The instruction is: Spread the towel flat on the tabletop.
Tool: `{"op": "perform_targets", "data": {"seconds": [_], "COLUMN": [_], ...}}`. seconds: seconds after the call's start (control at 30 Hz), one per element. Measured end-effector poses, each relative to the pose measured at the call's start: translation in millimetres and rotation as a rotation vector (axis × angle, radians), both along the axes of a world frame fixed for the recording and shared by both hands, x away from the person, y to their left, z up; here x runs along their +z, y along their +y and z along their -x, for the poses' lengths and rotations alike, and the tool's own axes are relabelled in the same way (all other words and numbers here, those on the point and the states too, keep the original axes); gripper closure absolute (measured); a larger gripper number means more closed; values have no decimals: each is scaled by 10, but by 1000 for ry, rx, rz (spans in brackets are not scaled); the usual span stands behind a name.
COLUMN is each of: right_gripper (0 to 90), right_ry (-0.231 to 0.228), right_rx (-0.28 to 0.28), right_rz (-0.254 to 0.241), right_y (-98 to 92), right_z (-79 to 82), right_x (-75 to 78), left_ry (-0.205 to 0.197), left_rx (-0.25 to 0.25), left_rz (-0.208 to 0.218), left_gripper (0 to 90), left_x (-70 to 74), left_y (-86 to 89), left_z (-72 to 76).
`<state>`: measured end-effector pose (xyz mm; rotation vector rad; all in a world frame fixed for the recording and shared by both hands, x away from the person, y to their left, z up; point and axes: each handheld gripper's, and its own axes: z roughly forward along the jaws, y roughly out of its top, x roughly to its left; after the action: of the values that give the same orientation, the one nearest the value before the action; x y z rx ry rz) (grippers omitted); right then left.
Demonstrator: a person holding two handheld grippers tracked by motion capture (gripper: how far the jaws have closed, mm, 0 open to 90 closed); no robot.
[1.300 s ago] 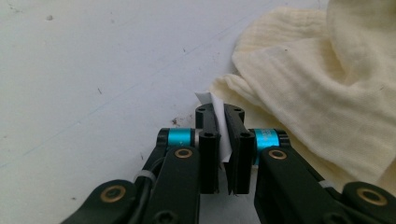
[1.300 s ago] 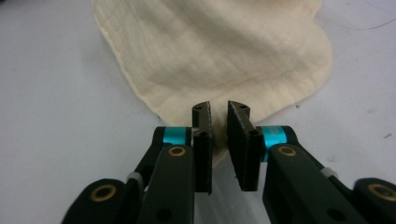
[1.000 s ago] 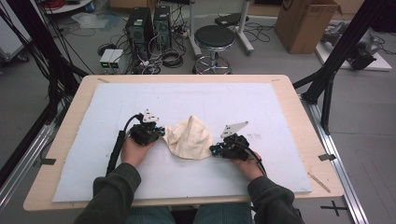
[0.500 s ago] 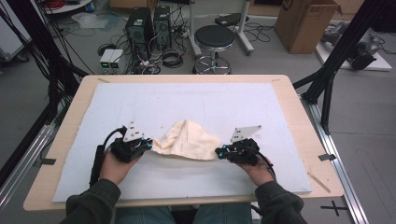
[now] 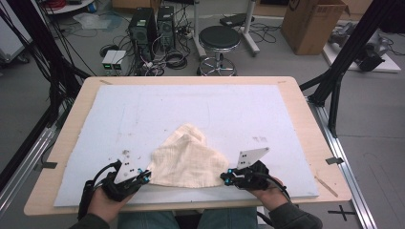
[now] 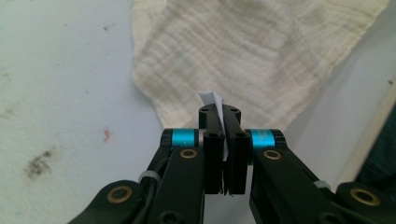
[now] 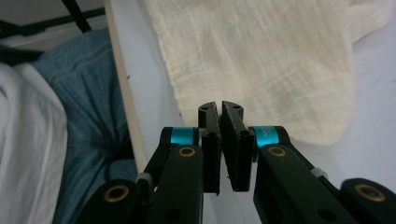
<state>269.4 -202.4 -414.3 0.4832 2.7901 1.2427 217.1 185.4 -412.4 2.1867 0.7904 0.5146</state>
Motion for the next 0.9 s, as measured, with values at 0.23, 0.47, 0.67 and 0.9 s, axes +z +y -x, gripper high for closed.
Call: {"op": "perform_targets", "data": {"seconds": [0.23, 0.47, 0.67, 0.9], "right_gripper": [721, 643, 616, 614], "right_ry": [23, -23, -30, -39], "right_rx": [-1, -52, -129, -171], "right_rz": [-41, -134, -174, -182], "right_y": [6, -97, -165, -158], "right_z": [-1, -125, -342, -552], "right_x": [-47, 108, 125, 95], "left_ry": [13, -21, -10, 2], "left_rx": [-37, -52, -64, -26], "left_rz": [60, 120, 180, 163], "left_gripper": [711, 579, 501, 523], "left_x": [25, 246, 411, 360], "left_y": [30, 16, -132, -396], "left_z": [7, -264, -757, -1402]}}
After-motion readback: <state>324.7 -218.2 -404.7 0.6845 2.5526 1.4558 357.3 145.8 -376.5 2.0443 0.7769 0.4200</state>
